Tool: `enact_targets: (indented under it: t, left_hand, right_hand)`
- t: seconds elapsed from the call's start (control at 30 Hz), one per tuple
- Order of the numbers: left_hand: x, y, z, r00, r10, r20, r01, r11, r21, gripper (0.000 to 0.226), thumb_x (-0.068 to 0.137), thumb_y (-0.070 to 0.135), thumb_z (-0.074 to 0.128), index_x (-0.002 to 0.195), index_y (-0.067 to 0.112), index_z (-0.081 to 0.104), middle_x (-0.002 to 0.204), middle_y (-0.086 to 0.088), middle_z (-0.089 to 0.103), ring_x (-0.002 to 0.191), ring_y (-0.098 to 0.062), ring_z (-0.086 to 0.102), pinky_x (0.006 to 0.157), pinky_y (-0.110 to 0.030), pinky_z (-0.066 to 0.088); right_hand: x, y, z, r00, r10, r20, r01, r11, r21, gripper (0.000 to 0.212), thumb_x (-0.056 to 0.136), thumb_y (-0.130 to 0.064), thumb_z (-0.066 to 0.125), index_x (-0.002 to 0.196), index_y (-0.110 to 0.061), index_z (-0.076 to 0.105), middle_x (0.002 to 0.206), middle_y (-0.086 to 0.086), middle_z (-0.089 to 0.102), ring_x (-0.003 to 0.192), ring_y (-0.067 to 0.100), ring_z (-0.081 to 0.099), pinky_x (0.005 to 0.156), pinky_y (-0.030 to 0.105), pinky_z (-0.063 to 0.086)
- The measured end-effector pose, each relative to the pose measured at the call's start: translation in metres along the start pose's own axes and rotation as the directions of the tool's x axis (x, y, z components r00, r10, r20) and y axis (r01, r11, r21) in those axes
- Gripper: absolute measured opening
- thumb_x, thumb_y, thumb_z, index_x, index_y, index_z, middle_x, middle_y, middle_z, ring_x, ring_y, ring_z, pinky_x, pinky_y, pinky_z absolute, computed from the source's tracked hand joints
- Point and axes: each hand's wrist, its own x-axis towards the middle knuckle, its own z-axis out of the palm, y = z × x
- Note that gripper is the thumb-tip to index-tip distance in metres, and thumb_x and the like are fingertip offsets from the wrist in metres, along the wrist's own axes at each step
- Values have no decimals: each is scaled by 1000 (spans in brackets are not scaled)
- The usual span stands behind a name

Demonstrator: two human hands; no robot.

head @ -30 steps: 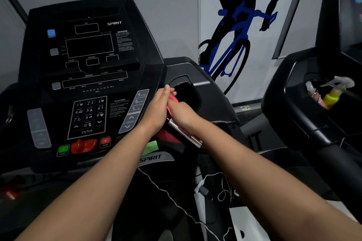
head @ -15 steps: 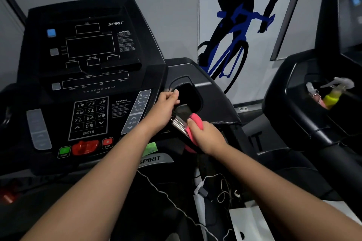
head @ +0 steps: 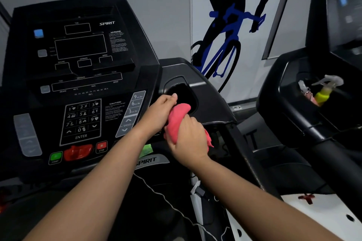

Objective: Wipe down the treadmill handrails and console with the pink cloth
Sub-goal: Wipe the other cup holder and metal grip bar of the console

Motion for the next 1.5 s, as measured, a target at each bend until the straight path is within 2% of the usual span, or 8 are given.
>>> enact_targets:
  t: [0.13,0.27,0.43,0.73,0.9,1.1,1.3,1.5]
  left_hand:
    - [0,2,2,1000,-5,14,5,1000,9,30,99,44,36,98,28,62,102,12,62,100,-10,56,98,-31,38]
    - [0,3,2,999,-4,40,4,1000,9,30,102,36,34,92,29,62,98,10,64,98,-16,59,90,-27,42]
    - [-2,7,3,999,4,39,-2,999,-36,35,103,31,34,91,20,65,94,7,66,94,-10,61,92,-23,43]
    - [-7,10,1,996,53,77,-55,998,16,33,103,19,32,104,21,65,107,5,63,108,-13,57,93,-20,39]
    - [-9,11,-1,995,-2,105,-3,998,55,35,101,22,36,124,16,61,122,4,62,106,-13,56,96,-25,37]
    - [-10,13,-1,995,-27,99,15,993,115,35,101,28,37,124,19,62,126,6,61,106,-11,58,92,-22,35]
    - [-11,12,-2,998,-31,48,20,977,210,30,95,39,47,115,30,68,124,12,63,116,-9,56,100,-26,37]
    - [-16,17,-1,997,-51,61,35,971,235,31,97,39,44,117,31,67,123,11,62,118,-6,53,93,-22,33]
  right_hand:
    - [-17,25,11,992,-109,-58,106,993,-60,36,62,-34,75,81,-6,63,69,8,58,57,27,57,50,30,41]
    - [-20,31,-7,982,183,45,-188,944,271,51,88,-51,26,101,-13,58,85,11,66,82,34,63,68,35,44]
    - [27,12,-35,865,271,423,-448,796,407,41,100,-39,25,115,-14,54,106,15,63,102,36,57,88,43,45]
    - [-8,-1,-4,987,100,-128,-76,981,180,52,82,-52,30,85,-9,57,75,7,57,67,28,56,62,35,41]
    - [-34,36,0,960,276,44,-277,917,288,66,77,-60,14,96,-16,59,79,5,63,82,28,62,68,33,39]
    - [9,34,-17,823,369,432,-518,800,304,43,96,-41,25,94,-12,57,99,14,65,96,33,57,83,39,40]
    - [-34,35,6,961,272,-47,-233,890,392,48,80,-51,24,82,-18,58,70,1,61,72,25,60,66,35,43]
    - [-34,68,15,920,386,73,-372,796,478,66,77,-56,22,75,-6,65,69,12,62,73,34,60,62,34,38]
